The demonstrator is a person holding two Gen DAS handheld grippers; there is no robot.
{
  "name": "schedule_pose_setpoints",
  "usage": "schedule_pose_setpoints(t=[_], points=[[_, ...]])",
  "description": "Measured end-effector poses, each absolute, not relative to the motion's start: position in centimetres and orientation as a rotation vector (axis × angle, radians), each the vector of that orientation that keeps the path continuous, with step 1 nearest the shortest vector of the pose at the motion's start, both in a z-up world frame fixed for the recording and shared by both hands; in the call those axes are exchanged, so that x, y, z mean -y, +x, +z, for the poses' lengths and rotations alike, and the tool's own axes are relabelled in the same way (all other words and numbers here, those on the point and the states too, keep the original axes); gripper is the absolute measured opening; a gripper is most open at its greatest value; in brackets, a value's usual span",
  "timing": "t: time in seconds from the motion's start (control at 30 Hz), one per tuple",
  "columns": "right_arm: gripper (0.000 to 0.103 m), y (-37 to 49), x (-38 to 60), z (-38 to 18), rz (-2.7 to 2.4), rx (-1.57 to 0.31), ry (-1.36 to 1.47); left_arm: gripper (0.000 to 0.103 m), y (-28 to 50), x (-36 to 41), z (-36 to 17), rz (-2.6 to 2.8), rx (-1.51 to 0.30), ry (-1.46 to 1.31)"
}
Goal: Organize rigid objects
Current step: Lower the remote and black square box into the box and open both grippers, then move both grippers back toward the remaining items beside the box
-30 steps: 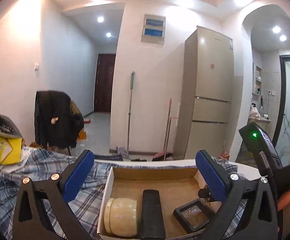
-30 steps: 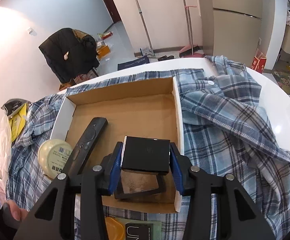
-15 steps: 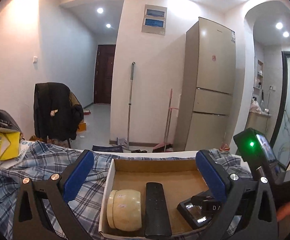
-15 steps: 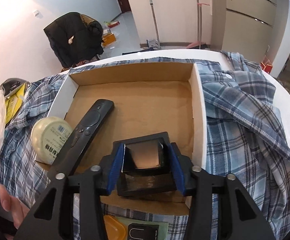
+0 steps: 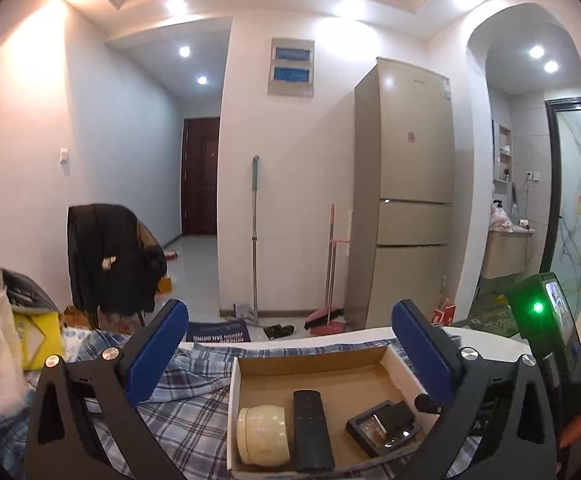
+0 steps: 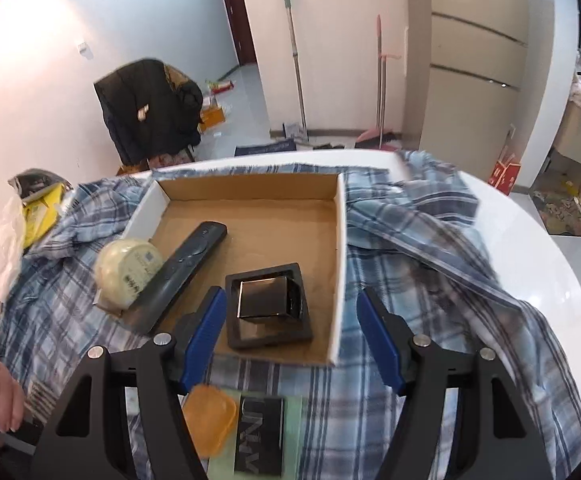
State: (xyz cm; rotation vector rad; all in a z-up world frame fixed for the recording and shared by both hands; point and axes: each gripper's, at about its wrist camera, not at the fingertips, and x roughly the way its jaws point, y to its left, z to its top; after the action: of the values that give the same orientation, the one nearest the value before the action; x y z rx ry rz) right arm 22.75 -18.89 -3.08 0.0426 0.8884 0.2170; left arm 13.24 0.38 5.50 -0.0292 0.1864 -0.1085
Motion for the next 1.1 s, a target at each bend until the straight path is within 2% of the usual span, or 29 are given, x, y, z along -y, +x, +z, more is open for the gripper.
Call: schedule_pose_setpoints(t=[0.23,0.47,0.6,0.83,1.0,1.1], points=[[0.066,15.3,18.5,-0.9,0.267,-0.818,0.029,0.103,7.0,0.1,7.7,-0.186,-0.211,-0.065],[0.066,9.2,18.5,0.0,0.276,-0.801,-0.063,0.103,0.6,0.2,7.2,-0.212,-0.168,-0.005],[0.066,7.8,20.9,0.9,0.248,-0.798,-0.198,0.103,-1.4,-0.8,6.8,-0.162,-0.17,-0.011],[0.067,10.6,29.4,1.5,0.103,-0.581,-0.368,0.103,0.1,-2.2,6.8,-0.115,-0.202,-0.044],[0.067,12.7,31.0,1.1,0.16,-0.506,-0.184,0.103,3.2,-1.9,5.2,-0.084,-0.234,-0.033],[0.072,13.7,29.8,1.0,0.281,-0.479,-0.006,0.103,5.2,-1.9,4.2,-0.061,-0.27,-0.031]])
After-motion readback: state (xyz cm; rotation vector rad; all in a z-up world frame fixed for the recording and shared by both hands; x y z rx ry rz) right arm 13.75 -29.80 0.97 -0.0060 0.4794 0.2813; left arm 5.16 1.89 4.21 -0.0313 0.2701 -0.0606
